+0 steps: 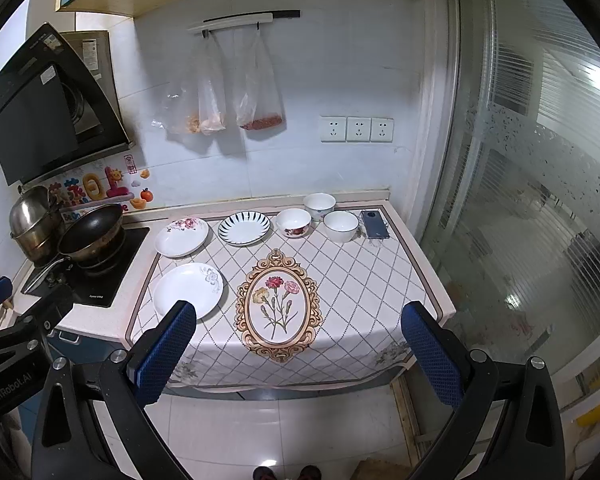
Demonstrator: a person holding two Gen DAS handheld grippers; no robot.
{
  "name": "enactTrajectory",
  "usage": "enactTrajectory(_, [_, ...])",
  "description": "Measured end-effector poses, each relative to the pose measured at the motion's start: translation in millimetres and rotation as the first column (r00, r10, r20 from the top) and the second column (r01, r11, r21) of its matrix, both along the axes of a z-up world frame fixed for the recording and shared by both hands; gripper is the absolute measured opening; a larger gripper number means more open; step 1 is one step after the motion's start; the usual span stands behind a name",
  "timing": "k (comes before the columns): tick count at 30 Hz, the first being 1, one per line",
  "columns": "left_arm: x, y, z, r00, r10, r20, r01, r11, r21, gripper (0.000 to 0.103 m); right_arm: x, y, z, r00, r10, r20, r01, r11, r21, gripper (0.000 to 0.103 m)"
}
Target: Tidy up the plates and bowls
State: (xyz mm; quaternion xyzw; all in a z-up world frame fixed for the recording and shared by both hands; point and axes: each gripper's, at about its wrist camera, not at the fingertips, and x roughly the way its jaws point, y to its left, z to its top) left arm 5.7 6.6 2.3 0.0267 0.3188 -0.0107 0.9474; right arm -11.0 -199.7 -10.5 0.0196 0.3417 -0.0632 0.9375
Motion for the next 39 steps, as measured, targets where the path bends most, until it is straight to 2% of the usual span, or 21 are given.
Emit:
enactTrajectory(23, [3,3,0,1.000,0.000,-0.005,0.000,1.000,-0.006,0.103,6,11,-1,1.000,0.009,-0.006,-0.009,1.000,0.009,0.103])
enactTrajectory(32, [16,4,-3,1.000,0.001,-0.008,-0.001,1.000,-0.005,0.103,18,5,-5,1.000,0.017,-0.026,-0.016,0.999,0.044,0.103])
enactTrajectory(39, [60,26,-32,0.999,0.039,-0.004,-0.039,0.999,0.014,0.103,43,10,-23,0.999,0.031,-0.010,-0.030,0.994,0.110,0.103])
